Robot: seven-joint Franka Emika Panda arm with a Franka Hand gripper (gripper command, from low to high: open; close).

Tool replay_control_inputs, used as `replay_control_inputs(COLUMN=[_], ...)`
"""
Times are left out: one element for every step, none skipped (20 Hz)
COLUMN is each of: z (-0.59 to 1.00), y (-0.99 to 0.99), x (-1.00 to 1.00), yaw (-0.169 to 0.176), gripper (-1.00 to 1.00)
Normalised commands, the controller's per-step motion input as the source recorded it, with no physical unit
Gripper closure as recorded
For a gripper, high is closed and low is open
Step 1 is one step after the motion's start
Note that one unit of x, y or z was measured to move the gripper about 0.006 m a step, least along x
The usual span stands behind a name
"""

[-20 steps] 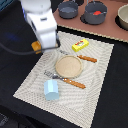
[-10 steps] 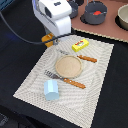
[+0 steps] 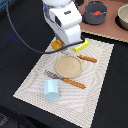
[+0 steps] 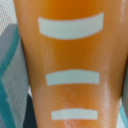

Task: Interact with the objects in diverse but meaningful ways.

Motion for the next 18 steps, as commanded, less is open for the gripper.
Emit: replay_control_inputs(z=[-0.19, -0.21, -0.19, -0.18, -0.18, -0.21, -0.20, 0.00, 0.01, 0.06, 0.04, 0.03, 0.01, 0.03, 0.05, 0.02, 0.08, 0.12], y=[-0.10, -0.11, -0.08, -0.11, -0.13, -0.16, -0.18, -0.16, 0.00, 0.00, -0.13, -0.14, -0.09, -0.10, -0.12, -0.12, -0.13, -0.13], x=[0.65, 0.62, 0.65, 0.61, 0.56, 0.51, 0.43, 0.28, 0.26, 0.07, 0.00, -0.03, -0.01, -0.03, -0.06, -0.08, -0.12, -0.18], yaw=[-0.069, -0.066, -0.065, -0.062, -0.058, -0.046, -0.031, -0.021, -0.027, -0.018, -0.003, -0.002, 0.000, 0.000, -0.006, -0.007, -0.007, 0.000], gripper=[1.00, 1.00, 1.00, 1.00, 1.00, 1.00, 1.00, 1.00, 1.00, 1.00, 1.00, 1.00, 1.00, 1.00, 1.00, 1.00, 1.00, 1.00])
